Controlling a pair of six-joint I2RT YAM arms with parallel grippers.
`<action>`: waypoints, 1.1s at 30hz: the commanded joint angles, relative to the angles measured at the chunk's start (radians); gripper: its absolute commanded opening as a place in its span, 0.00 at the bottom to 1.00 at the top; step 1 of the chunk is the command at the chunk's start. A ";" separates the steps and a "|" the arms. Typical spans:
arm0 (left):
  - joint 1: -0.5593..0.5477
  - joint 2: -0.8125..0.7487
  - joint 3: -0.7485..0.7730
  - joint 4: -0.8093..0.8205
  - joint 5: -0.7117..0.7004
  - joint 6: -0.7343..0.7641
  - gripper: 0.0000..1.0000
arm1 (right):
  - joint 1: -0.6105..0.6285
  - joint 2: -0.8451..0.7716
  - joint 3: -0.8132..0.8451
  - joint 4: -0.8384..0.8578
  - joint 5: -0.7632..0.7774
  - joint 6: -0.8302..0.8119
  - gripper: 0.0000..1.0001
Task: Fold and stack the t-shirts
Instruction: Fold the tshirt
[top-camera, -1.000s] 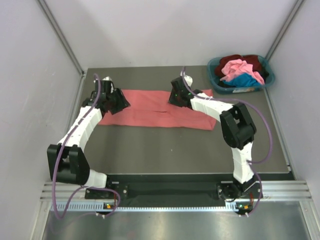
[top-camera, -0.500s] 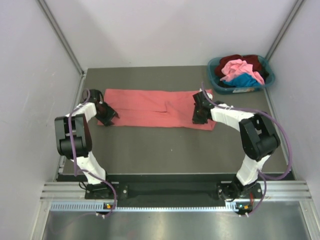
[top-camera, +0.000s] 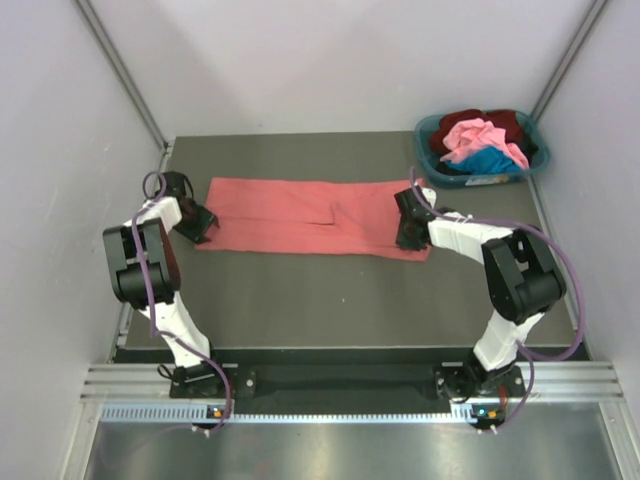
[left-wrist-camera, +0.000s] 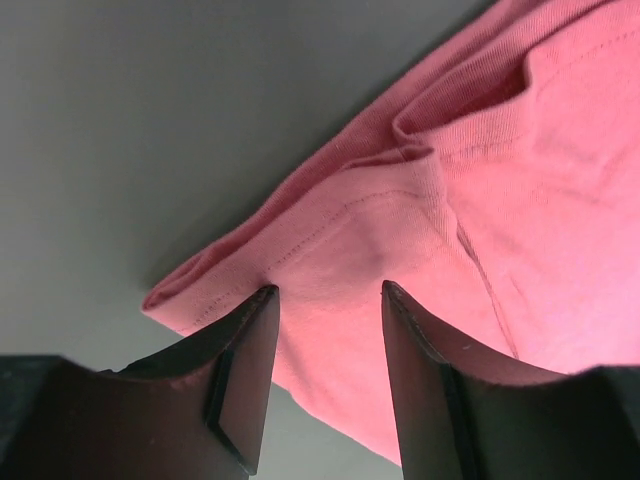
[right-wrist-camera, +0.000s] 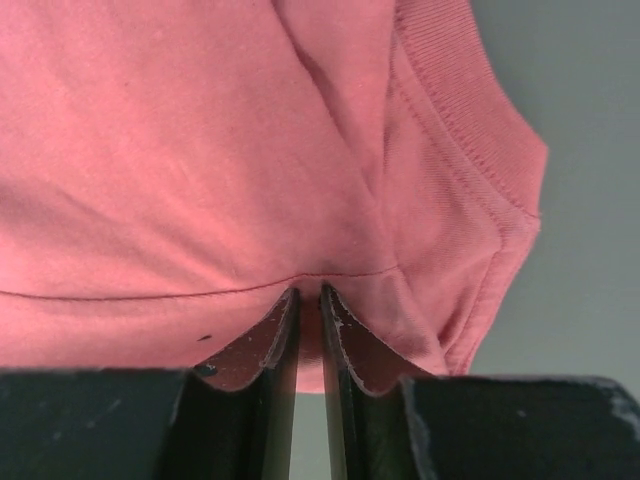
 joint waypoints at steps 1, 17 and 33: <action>0.028 0.085 -0.023 -0.049 -0.195 0.027 0.52 | -0.027 0.006 -0.041 -0.069 0.145 -0.051 0.16; 0.007 -0.245 -0.031 -0.057 0.047 0.174 0.53 | -0.005 -0.090 0.112 -0.093 -0.096 -0.034 0.27; -0.229 0.327 0.521 -0.184 -0.023 0.320 0.54 | -0.119 0.188 0.411 -0.186 0.001 0.421 0.26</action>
